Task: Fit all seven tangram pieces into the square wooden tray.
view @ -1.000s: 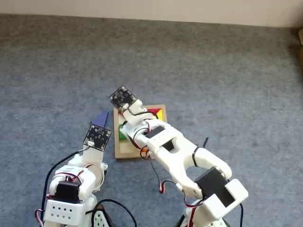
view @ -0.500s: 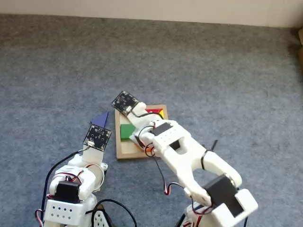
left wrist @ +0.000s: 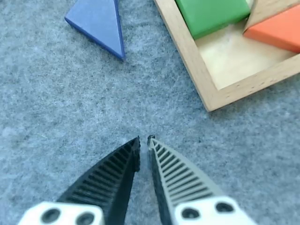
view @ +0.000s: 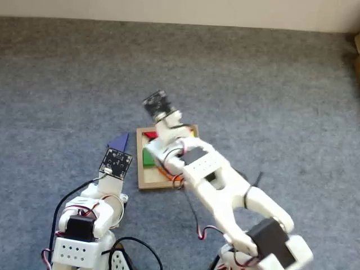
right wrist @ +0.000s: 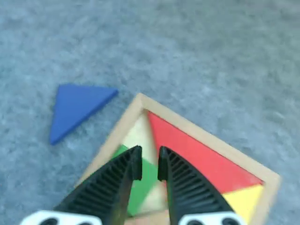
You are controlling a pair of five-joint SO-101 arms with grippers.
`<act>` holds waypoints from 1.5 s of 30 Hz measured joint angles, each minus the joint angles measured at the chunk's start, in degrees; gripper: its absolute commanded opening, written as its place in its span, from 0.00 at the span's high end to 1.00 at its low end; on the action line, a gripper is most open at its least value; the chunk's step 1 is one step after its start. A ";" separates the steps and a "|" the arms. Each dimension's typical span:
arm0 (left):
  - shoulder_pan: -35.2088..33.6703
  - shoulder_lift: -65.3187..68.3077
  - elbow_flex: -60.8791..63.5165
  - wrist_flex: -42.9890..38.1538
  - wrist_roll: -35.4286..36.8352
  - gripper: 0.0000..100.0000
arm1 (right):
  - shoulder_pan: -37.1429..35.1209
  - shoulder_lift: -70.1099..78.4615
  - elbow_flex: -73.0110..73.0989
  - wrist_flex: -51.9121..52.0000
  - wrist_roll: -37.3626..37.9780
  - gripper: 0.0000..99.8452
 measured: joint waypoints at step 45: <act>0.00 0.00 0.00 0.00 0.00 0.95 | 8.79 13.19 -16.79 20.92 7.03 0.93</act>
